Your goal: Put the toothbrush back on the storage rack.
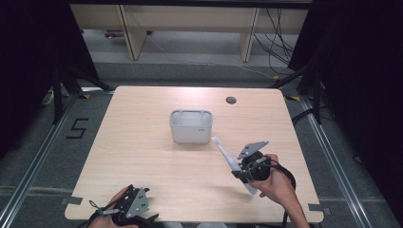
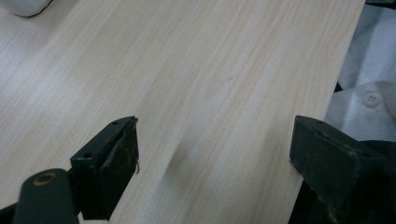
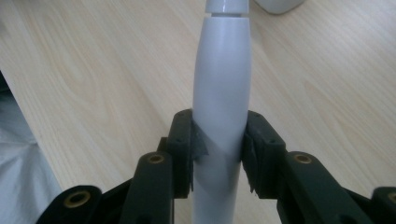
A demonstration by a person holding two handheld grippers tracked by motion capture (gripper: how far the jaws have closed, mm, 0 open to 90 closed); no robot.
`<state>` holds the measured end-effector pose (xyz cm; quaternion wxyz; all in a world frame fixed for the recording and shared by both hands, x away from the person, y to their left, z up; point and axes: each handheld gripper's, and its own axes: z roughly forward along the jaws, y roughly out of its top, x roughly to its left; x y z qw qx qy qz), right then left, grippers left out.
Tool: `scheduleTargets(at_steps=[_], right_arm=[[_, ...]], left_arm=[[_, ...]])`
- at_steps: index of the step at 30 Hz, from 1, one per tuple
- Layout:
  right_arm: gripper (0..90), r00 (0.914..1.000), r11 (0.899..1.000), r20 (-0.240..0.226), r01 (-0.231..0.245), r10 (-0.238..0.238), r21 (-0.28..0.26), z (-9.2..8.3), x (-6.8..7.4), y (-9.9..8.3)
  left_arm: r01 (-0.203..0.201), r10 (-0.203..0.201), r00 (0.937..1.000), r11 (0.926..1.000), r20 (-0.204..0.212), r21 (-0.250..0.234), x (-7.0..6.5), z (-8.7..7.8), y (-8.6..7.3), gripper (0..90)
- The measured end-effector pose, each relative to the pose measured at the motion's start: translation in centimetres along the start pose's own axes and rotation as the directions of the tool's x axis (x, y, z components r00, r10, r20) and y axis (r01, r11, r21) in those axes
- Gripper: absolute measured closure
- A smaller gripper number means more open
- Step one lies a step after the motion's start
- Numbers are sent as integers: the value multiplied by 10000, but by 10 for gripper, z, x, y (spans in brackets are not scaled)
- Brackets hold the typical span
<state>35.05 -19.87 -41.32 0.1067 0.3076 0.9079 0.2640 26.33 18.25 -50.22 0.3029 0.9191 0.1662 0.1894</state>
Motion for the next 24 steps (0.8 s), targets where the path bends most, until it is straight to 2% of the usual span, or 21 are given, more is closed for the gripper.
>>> scheduleTargets(at_steps=[1, 2, 4, 6, 9, 10, 11, 13, 14, 17, 18, 20, 22, 23, 24], right_arm=[[665, 10000, 10000, -13, -56, 56, -80, -1, -1, 0], [665, 9995, 9984, -45, -312, 310, -475, 0, -6, 0], [664, 9999, 9961, -42, -128, 125, -875, 3, -8, 1], [664, 10000, 9960, -7, 57, -57, -889, 4, -11, 1], [665, 9998, 9875, -166, -139, 114, -1570, 6, -14, 2], [664, 9998, 9875, -166, -139, 114, -1570, 6, -14, 2], [664, 9995, 9824, -139, -296, 275, -1843, 5, -15, 3], [665, 9995, 9823, -166, -308, 282, -1849, 3, -16, 3], [664, 9992, 9713, -155, -401, 375, -2346, 5, -19, 4], [664, 9991, 9679, -220, -394, 350, -2484, 5, -23, 5], [664, 9974, 9621, -206, -720, 690, -2629, 5, -23, 6], [664, 9987, 9555, -105, -517, 509, -2905, 7, -27, 8], [664, 9976, 9458, -133, -686, 679, -3173, 8, -28, 9], [664, 9976, 9458, -133, -686, 679, -3173, 8, -28, 9], [664, 9971, 9354, -117, -752, 758, -3454, 9, -31, 12]], left_arm=[[-16, 16, 10000, 10000, 4, -6, 0, 0, 0, 153], [-6, 6, 10000, 10000, -2, 15, 0, 1, 0, 154], [40, -40, 10000, 10000, 0, -48, 0, 0, 0, 153], [34, -34, 10000, 10000, 14, -42, 0, 0, 0, 154], [5, -5, 10000, 10000, 0, -26, 0, 1, 0, 154], [14, -14, 10000, 10000, 1, -19, 0, 0, 0, 154], [8, -8, 10000, 10000, 16, -33, 0, 0, 0, 153], [24, -24, 10000, 10000, 16, -17, -1, 1, 0, 154], [-1, 1, 10000, 10000, -8, -8, 0, 0, 0, 154], [26, -26, 10000, 10000, 1, -42, 0, 0, 0, 154], [-3, 3, 10000, 10000, -5, -3, 0, 1, 0, 154], [4, -4, 10000, 10000, -1, -15, 0, 0, 0, 154], [31, -31, 10000, 10000, 9, -54, -1, 1, 0, 154], [31, -31, 10000, 10000, 9, -54, -1, 1, 0, 154], [-9, 9, 10000, 10000, -1, -1, 0, 1, 0, 153]])
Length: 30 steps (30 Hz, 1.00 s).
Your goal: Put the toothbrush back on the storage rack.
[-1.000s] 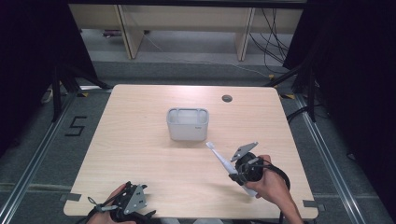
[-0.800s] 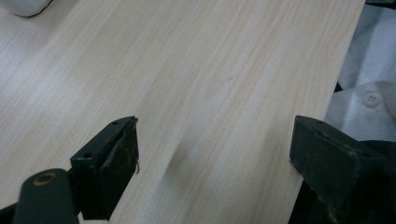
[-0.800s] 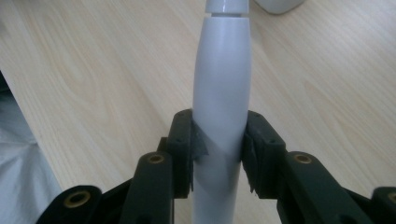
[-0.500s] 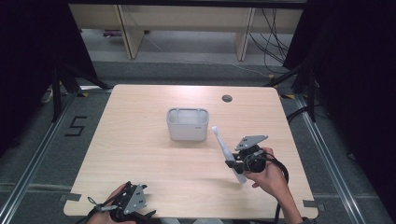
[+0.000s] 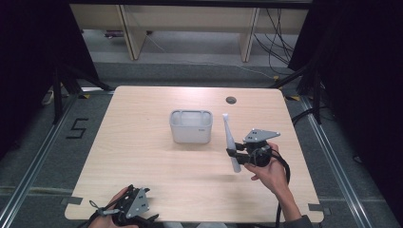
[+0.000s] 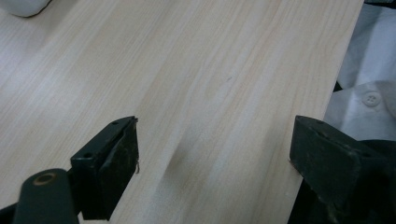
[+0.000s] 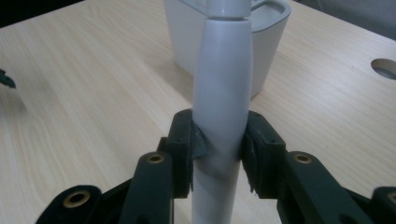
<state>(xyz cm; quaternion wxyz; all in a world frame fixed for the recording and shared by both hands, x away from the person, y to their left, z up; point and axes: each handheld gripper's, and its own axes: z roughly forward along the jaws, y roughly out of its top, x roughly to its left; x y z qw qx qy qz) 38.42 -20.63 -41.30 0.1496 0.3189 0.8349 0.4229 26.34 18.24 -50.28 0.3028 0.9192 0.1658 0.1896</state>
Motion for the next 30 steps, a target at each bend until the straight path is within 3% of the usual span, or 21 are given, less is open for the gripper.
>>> scheduleTargets(at_steps=[9, 13, 14, 15, 22, 28, 29, 30], right_arm=[[664, 9988, 9971, 227, -410, 425, -636, 8, -4, 9], [664, 9972, 9900, 302, -637, 680, -1259, 12, -8, 15], [664, 9969, 9909, 536, -514, 584, -1246, 11, -10, 16], [664, 9954, 9873, 528, -714, 796, -1418, 13, -9, 17], [663, 9922, 9765, 759, -818, 986, -1993, 17, -15, 29], [664, 9924, 9703, 629, -891, 1057, -2247, 20, -17, 42], [664, 9937, 9692, 653, -729, 906, -2352, 21, -18, 44], [664, 9909, 9658, 581, -1040, 1210, -2374, 21, -16, 46]], left_arm=[[70, -70, 10000, 9999, -17, -92, 0, -1, 0, 153], [30, -30, 10000, 10000, -13, -30, 0, -1, 0, 153], [16, -17, 10000, 10000, -5, -38, 0, -1, 0, 154], [27, -27, 10000, 10000, 2, -58, 0, 0, 0, 153], [19, -19, 10000, 10000, 1, -27, 0, 0, 0, 153], [24, -24, 10000, 10000, 4, -33, 0, 0, 0, 154], [19, -19, 10000, 10000, -1, -46, 0, 0, 0, 153], [37, -37, 10000, 10000, -5, -77, 0, 0, 0, 154]])
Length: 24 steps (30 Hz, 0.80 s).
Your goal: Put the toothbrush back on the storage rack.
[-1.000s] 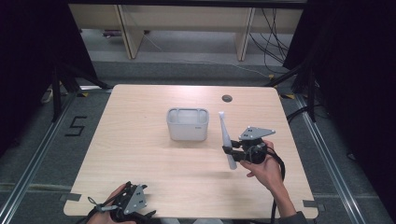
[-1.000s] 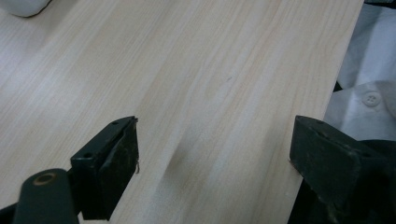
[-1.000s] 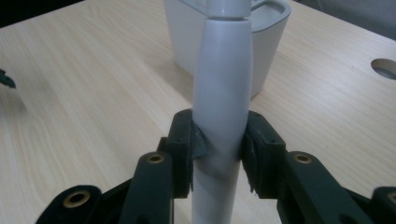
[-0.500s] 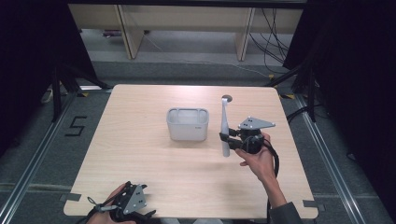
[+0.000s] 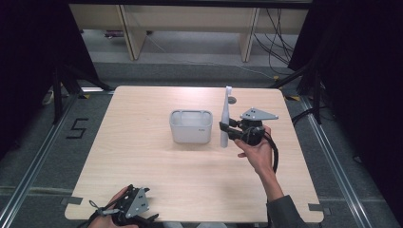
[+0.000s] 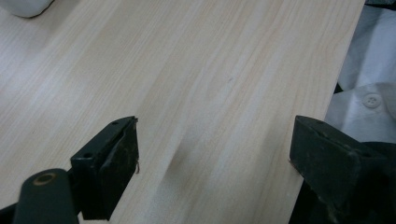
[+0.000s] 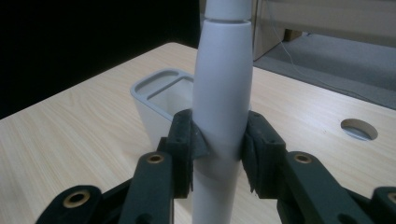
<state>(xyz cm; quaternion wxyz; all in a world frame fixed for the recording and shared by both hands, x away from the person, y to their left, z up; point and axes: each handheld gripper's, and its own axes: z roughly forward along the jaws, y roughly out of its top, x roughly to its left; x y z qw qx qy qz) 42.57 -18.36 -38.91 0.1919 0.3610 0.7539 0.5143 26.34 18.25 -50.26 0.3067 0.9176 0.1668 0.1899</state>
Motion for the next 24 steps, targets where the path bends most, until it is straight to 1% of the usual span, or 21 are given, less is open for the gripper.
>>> scheduleTargets(at_steps=[1, 2, 4, 5, 7, 8, 9, 10, 11, 12, 13, 14, 15, 16, 17, 18, 19, 20, 21, 23, 24], right_arm=[[664, 9999, 9999, 35, 160, -160, 29, 1, 0, 2], [664, 10000, 10000, -74, -20, 21, 93, 2, 1, 4], [664, 9999, 9999, -28, 103, -103, -25, 4, 1, 8], [664, 9999, 9999, -144, 4, -6, -151, 6, 3, 10], [664, 9999, 10000, -104, -9, 9, 9, 7, 5, 13], [664, 9999, 9999, -104, 130, -130, -18, 8, 5, 15], [664, 9999, 10000, -128, 51, -52, -79, 10, 6, 16], [664, 9999, 9999, 20, 126, -126, -53, 10, 6, 18], [664, 9999, 9999, 20, 126, -126, -53, 10, 6, 18], [664, 9999, 9999, -113, -10, 9, -110, 12, 7, 21], [664, 9997, 9999, -228, -35, 33, -94, 13, 7, 23], [664, 9999, 9998, -113, -20, 18, -180, 14, 7, 24], [664, 9995, 9997, -247, -216, 214, -98, 14, 7, 25], [664, 9993, 9994, -144, -347, 347, 1, 14, 9, 27], [664, 9999, 9998, -114, -115, 113, -185, 16, 7, 29], [664, 9997, 9997, -195, -170, 167, -156, 17, 8, 31], [664, 9998, 9996, -112, -149, 146, -223, 17, 8, 33], [664, 9997, 9995, -170, -173, 169, -267, 19, 8, 35], [664, 9993, 9991, -200, -318, 313, -274, 20, 8, 37], [664, 10000, 9995, -52, -33, 31, -324, 23, 8, 41], [664, 9999, 9994, -111, -10, 6, -356, 25, 7, 43]], left_arm=[[-39, 39, 10000, 10000, 15, 16, 0, 0, 0, 153], [-75, 75, 10000, 9999, 19, 78, 0, 0, 0, 154], [2, -2, 10000, 10000, 19, 2, 0, 0, 0, 154], [21, -21, 10000, 10000, 12, -29, 0, 0, 0, 154], [23, -23, 10000, 10000, 19, 6, 0, 0, 0, 154], [23, -23, 10000, 10000, 21, 0, 0, 0, 0, 154], [23, -23, 10000, 10000, 17, -4, 0, 0, 0, 154], [18, -18, 10000, 10000, 20, -15, 0, 0, 0, 154], [18, -18, 10000, 10000, 20, -15, 0, 0, 0, 154], [2, -2, 10000, 10000, 30, -26, 0, 0, 0, 154], [-2, 2, 10000, 10000, 31, -3, 0, 0, 0, 154], [6, -6, 10000, 10000, 21, 21, 0, 0, 0, 154], [-3, 3, 10000, 10000, 29, -2, 0, 0, 0, 154], [20, -20, 10000, 10000, 28, -31, 0, 0, 0, 154], [4, -4, 10000, 10000, 41, -19, 0, 0, 0, 153], [6, -6, 10000, 10000, 36, 15, 0, 0, 0, 154], [-7, 7, 10000, 10000, 30, 32, 0, 0, 0, 154], [11, -11, 10000, 10000, 29, 15, 0, 0, 0, 154], [20, -20, 10000, 10000, 15, -43, 0, 0, 0, 154], [18, -18, 10000, 10000, 49, -29, 0, 0, 0, 154], [19, -19, 10000, 10000, 40, -12, 0, 0, 0, 154]])
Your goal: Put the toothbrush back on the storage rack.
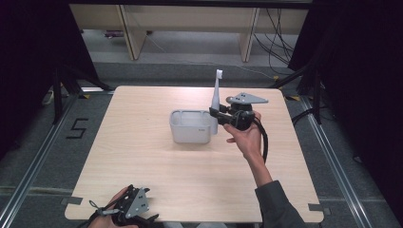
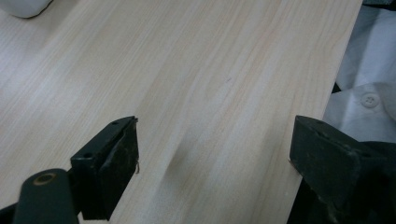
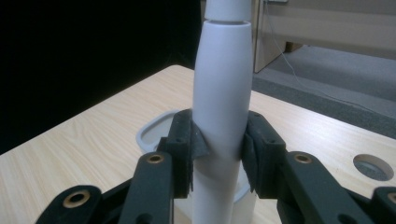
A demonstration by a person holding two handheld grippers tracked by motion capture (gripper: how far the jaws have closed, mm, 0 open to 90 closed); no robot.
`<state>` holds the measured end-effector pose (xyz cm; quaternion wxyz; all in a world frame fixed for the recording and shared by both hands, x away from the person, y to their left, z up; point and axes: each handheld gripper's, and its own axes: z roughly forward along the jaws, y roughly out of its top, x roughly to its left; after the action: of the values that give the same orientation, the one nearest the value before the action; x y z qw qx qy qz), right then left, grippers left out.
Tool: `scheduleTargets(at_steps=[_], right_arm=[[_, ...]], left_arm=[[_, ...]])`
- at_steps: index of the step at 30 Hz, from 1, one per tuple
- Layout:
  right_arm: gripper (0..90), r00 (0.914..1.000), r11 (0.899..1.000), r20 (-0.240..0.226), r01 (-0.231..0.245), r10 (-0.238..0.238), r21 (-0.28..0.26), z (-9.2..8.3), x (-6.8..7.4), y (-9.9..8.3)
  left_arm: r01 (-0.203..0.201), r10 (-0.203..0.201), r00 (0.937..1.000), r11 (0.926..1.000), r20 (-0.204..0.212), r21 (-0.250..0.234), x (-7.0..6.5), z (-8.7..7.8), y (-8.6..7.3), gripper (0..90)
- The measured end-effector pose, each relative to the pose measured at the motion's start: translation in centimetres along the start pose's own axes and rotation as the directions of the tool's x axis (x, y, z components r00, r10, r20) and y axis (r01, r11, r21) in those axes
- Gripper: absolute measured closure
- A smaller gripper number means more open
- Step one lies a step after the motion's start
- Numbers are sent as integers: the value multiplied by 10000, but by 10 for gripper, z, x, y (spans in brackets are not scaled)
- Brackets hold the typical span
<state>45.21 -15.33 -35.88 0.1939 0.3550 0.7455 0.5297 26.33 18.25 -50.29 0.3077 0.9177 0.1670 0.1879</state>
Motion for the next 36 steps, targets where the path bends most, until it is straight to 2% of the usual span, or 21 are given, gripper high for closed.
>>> scheduleTargets(at_steps=[1, 2, 4, 5, 6, 8, 10, 11, 13, 14, 17, 21, 22, 23, 29, 32, 35, 36], right_arm=[[664, 10000, 10000, 0, 0, 0, 0, 0, 0, 0], [664, 9994, 9993, 41, -349, 349, 143, 0, 2, 2], [664, 9998, 10000, 199, -18, 18, -19, 5, 0, 7], [664, 9995, 9998, 241, -205, 204, 47, 6, 1, 8], [664, 9997, 10000, 225, -51, 50, 32, 7, -1, 10], [664, 9995, 9997, 180, -238, 240, -106, 10, -2, 12], [664, 9991, 9997, 350, -230, 231, -45, 13, -3, 14], [664, 9990, 9994, 282, -357, 358, -30, 14, -3, 15], [664, 9989, 9997, 415, -233, 235, -59, 15, -5, 15], [664, 9982, 9988, 354, -487, 489, -65, 16, -4, 15], [664, 9980, 9992, 509, -361, 368, -147, 22, -8, 17], [664, 9968, 9985, 572, -546, 550, -84, 27, -8, 18], [663, 9974, 9993, 642, -302, 317, -236, 31, -9, 19], [664, 9972, 9984, 531, -511, 523, -239, 32, -8, 19], [663, 9960, 9990, 773, -443, 448, -89, 43, -11, 16], [663, 9943, 9976, 808, -693, 697, -73, 46, -11, 15], [663, 9938, 9980, 925, -605, 620, -191, 48, -12, 15], [663, 9936, 9973, 862, -726, 730, -72, 49, -11, 14]], left_arm=[[0, 0, 10000, 10000, 0, 0, 0, 0, 0, 154], [2, -2, 10000, 10000, -9, -4, 0, 0, 0, 154], [-20, 20, 10000, 10000, -3, -12, 0, 0, 0, 154], [-35, 35, 10000, 10000, -22, -6, 0, 0, 0, 153], [-25, 25, 10000, 10000, 3, 1, 0, 0, 0, 154], [-13, 13, 10000, 10000, -7, -36, 0, 0, 0, 154], [-59, 59, 10000, 10000, -38, 5, 0, 0, 0, 154], [-16, 16, 10000, 10000, 18, 5, 0, 0, 0, 154], [-26, 26, 10000, 10000, 4, 14, 0, 0, 0, 154], [-26, 26, 10000, 10000, -11, -15, 0, 0, 0, 154], [-17, 17, 10000, 10000, 7, -9, 0, 0, 0, 154], [-30, 30, 10000, 10000, 4, -44, 0, 0, 0, 154], [-76, 77, 10000, 10000, -38, 16, 0, 0, 0, 153], [-87, 87, 10000, 10000, -36, 18, 0, 0, 0, 154], [-66, 66, 10000, 10000, 6, 2, 0, 0, 0, 153], [-74, 74, 10000, 10000, 36, 23, -1, 0, 0, 154], [-74, 74, 10000, 10000, 20, 29, -1, 0, 0, 154], [-73, 73, 10000, 10000, 32, 31, -1, -1, 0, 154]])
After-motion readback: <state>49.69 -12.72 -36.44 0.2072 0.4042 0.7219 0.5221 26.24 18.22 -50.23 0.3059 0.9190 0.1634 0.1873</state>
